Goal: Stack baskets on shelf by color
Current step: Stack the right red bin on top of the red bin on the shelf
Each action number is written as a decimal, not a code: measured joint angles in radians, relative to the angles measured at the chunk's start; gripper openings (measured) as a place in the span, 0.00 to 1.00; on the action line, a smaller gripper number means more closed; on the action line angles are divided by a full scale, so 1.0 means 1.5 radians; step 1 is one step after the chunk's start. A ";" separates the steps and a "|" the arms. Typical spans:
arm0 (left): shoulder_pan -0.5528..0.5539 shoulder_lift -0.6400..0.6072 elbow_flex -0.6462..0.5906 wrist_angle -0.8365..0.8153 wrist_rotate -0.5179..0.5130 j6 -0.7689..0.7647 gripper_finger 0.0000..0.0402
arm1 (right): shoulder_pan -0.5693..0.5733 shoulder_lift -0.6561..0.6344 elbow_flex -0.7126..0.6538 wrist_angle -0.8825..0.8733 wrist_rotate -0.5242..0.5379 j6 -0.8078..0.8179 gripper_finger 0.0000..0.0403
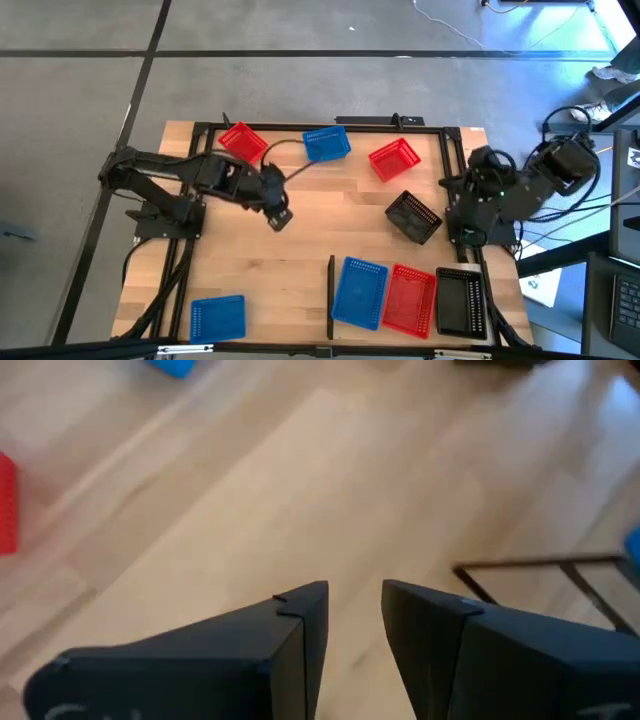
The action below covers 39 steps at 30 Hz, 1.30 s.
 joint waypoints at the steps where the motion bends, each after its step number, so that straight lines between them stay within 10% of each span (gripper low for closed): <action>1: 0.013 0.000 0.000 0.004 0.000 0.006 0.22 | -0.023 -0.003 -0.005 -0.001 -0.021 -0.009 0.00; 14: 0.137 0.000 0.000 0.126 0.023 0.110 0.22 | -0.322 0.030 -0.047 0.047 -0.172 -0.245 0.00; 22: 0.171 0.000 0.000 0.140 0.024 0.135 0.22 | -0.505 0.111 -0.047 0.178 -0.384 -0.477 0.00; 39: 0.235 0.000 0.000 0.130 0.095 0.305 0.22 | -0.673 0.403 -0.047 0.218 -0.557 -0.478 0.12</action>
